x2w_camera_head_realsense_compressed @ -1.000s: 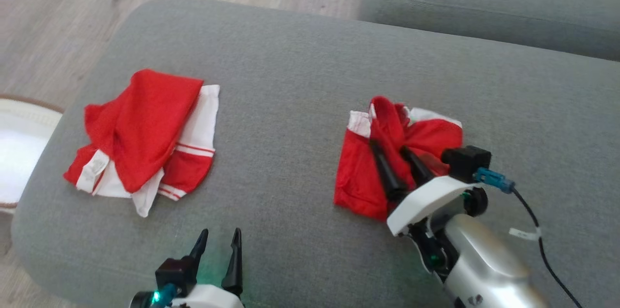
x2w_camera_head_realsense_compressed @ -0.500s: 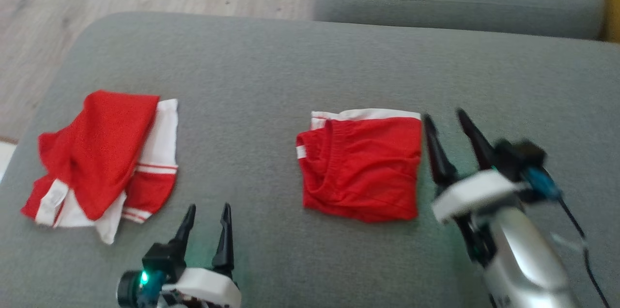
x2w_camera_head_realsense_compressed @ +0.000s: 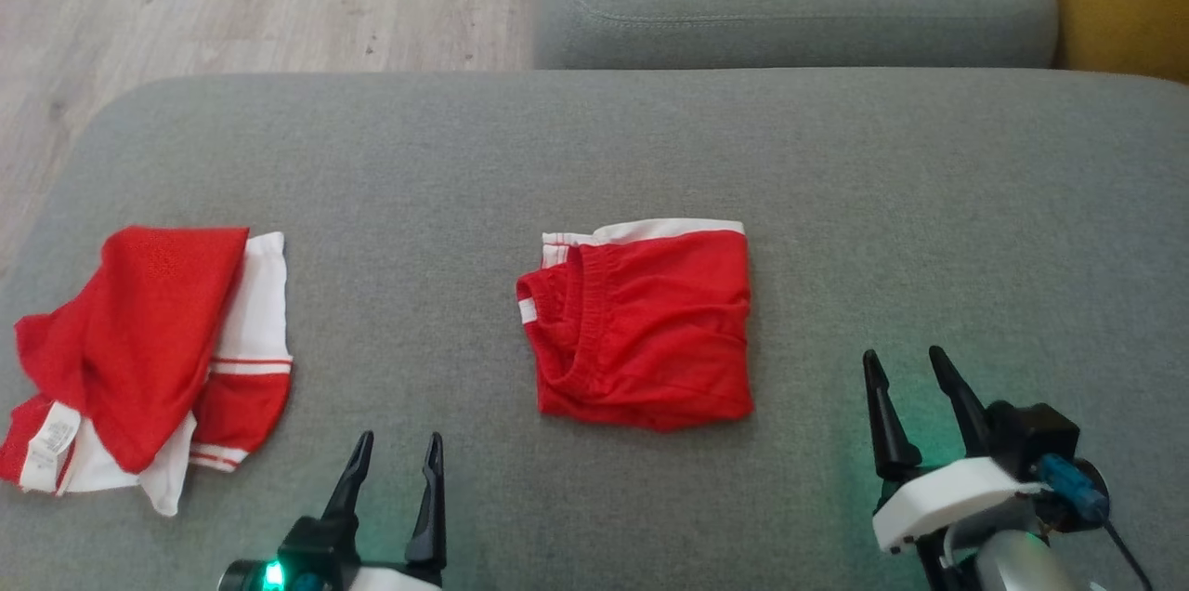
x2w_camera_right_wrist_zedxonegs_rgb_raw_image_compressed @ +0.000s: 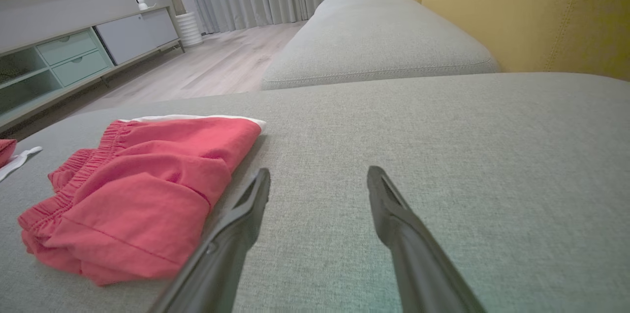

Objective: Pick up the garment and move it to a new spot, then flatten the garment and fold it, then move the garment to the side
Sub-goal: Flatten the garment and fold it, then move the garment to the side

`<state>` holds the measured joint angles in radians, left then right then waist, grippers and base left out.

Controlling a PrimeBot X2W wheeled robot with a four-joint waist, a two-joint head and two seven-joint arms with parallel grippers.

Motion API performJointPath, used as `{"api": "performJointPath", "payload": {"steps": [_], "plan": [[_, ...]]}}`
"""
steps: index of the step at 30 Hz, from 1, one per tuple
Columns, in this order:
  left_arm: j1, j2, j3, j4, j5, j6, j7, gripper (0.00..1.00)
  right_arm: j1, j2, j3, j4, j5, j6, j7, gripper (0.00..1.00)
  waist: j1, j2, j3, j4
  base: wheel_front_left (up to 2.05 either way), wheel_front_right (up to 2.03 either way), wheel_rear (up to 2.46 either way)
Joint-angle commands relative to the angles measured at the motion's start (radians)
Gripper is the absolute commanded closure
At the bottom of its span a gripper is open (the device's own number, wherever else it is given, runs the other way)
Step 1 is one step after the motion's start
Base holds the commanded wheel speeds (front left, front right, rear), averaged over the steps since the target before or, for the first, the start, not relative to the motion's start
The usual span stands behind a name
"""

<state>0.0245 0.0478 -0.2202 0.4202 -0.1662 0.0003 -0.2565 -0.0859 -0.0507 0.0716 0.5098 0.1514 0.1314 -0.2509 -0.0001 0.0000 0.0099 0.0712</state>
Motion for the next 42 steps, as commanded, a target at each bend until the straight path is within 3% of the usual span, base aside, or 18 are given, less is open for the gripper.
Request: {"api": "performJointPath", "payload": {"steps": [1, 8, 14, 23, 24, 26, 27, 33, 37, 42], "plan": [[-0.043, 0.002, 0.032, -0.038, 0.000, 0.006, -0.005, 0.00, -0.031, 0.000, 0.029, -0.032, 0.004, -0.001, -0.011, 0.00, 0.0001, 0.0000, 0.003, -0.002, 0.00, 0.00, 0.00], [-0.064, 0.002, 0.014, -0.042, -0.002, 0.005, -0.005, 0.00, -0.060, 0.000, 0.046, -0.027, 0.015, -0.001, -0.011, 0.00, 0.0001, 0.0000, 0.022, 0.009, 0.00, 0.00, 0.00], [-0.084, 0.002, -0.024, -0.037, -0.019, 0.004, -0.005, 0.00, -0.154, 0.000, 0.118, 0.027, 0.074, -0.001, -0.011, 0.00, 0.0001, 0.0000, 0.073, 0.059, 0.00, 0.00, 0.00], [-0.117, 0.002, -0.095, -0.023, -0.024, 0.002, -0.005, 0.00, -0.313, 0.000, 0.160, 0.322, 0.146, -0.001, 0.017, 0.00, 0.0001, 0.0000, 0.140, 0.171, 0.00, 0.00, 0.00], [-0.118, 0.002, -0.098, -0.023, -0.024, 0.001, -0.005, 0.00, -0.321, 0.000, 0.167, 0.353, 0.158, -0.001, 0.021, 0.05, 0.0001, 0.0000, 0.144, 0.178, 0.00, 0.00, 0.00], [-0.118, 0.002, -0.099, -0.022, -0.023, 0.003, -0.005, 0.00, -0.333, 0.000, 0.183, 0.399, 0.176, -0.001, 0.020, 0.88, 0.0001, 0.0000, 0.147, 0.182, 0.00, 0.00, 0.00], [-0.117, 0.002, -0.096, -0.022, -0.023, 0.005, -0.005, 0.00, -0.339, 0.000, 0.191, 0.415, 0.181, -0.001, 0.016, 1.00, 0.0001, 0.0000, 0.148, 0.179, 0.00, 0.00, 0.00], [-0.104, 0.002, -0.078, -0.018, -0.014, -0.002, -0.005, 0.00, -0.367, 0.000, 0.182, 0.452, 0.181, -0.001, -0.007, 1.00, 0.0001, 0.0000, 0.126, 0.106, 0.00, 0.00, 0.00], [-0.101, 0.002, -0.071, -0.029, -0.012, -0.016, -0.005, 0.00, -0.361, 0.000, 0.137, 0.399, 0.143, -0.001, -0.010, 1.00, 0.0001, 0.0000, 0.098, -0.048, 0.00, 0.00, 0.00], [-0.115, 0.002, -0.086, -0.044, -0.023, -0.026, -0.005, 0.00, -0.325, 0.000, 0.149, 0.353, 0.108, -0.001, -0.011, 1.00, 0.0001, 0.0000, 0.087, -0.234, 0.00, 0.00, 0.00]]}}
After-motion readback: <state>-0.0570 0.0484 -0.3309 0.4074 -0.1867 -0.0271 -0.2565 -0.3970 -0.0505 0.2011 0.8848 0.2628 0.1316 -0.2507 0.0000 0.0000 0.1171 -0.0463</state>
